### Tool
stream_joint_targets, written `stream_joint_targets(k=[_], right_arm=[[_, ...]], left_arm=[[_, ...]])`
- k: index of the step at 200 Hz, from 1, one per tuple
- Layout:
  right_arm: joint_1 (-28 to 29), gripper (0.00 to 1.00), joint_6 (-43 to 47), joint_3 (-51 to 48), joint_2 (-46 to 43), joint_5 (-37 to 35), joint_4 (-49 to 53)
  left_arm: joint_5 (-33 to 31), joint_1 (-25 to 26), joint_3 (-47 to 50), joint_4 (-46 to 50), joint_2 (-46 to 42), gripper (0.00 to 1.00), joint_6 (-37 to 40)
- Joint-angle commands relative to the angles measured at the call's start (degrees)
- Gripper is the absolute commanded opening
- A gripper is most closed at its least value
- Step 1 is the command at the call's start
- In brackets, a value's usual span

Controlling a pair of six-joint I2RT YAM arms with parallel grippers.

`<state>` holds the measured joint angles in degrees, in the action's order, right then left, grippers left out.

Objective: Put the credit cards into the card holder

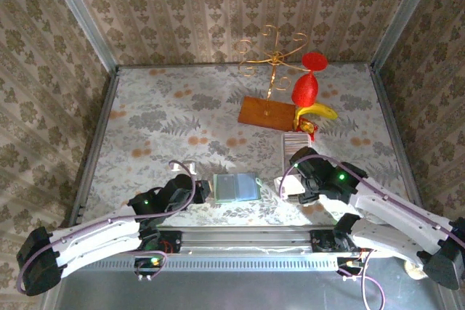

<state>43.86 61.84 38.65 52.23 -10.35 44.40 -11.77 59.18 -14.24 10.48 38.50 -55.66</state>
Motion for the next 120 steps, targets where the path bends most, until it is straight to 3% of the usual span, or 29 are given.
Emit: stream_joint_targets(k=[1, 15, 56, 120], right_arm=[[-0.2, 0.95, 2.7, -3.3, 1.2, -4.8, -6.1], [-0.2, 0.98, 2.4, -5.0, 2.8, -7.6, -11.0], [-0.2, 0.98, 1.9, -4.1, 7.0, -9.8, -12.1], [-0.2, 0.87, -0.4, -3.8, 10.6, -8.8, -12.7]], left_arm=[[0.7, -0.1, 0.3, -1.1, -1.1, 0.18, 1.2], [0.6, -0.1, 0.7, -1.5, -1.3, 0.18, 0.9], [0.9, -0.1, 1.4, -2.2, -1.6, 0.18, 0.5], [1.2, -0.2, 1.6, -2.1, -1.6, 0.16, 0.1]])
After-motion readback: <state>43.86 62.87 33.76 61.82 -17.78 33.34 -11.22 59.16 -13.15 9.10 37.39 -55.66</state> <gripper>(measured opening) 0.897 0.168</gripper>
